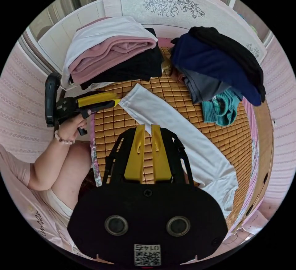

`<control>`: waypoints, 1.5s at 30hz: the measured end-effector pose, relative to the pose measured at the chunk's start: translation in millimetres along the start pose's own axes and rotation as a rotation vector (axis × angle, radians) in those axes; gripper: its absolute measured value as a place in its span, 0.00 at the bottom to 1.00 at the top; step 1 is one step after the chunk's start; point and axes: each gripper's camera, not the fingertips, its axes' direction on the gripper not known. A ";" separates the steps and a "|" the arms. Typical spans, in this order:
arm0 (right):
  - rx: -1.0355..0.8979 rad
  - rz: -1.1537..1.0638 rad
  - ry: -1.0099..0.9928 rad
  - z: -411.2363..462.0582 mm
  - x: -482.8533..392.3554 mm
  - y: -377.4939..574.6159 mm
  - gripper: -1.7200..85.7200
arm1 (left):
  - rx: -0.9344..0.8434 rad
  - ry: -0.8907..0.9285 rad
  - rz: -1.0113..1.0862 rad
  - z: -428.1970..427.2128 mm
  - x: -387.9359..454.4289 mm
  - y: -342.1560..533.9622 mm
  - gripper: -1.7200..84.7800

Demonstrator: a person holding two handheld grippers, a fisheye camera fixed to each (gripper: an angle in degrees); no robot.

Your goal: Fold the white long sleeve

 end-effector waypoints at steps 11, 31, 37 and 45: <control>0.007 0.040 -0.083 95.4 -29.7 -88.6 0.13 | -0.102 -0.033 0.020 31.8 -2.4 -8.2 0.09; 0.440 0.401 -0.156 -53.0 107.7 94.9 0.02 | 0.296 0.318 0.322 -32.9 107.3 -2.3 0.01; 0.723 0.580 -0.053 -199.1 150.2 279.0 0.02 | 0.394 0.656 0.577 -76.6 233.0 7.2 0.02; 0.730 0.888 0.179 -288.4 103.2 536.7 0.02 | 0.147 1.089 0.913 -99.6 384.1 98.9 0.02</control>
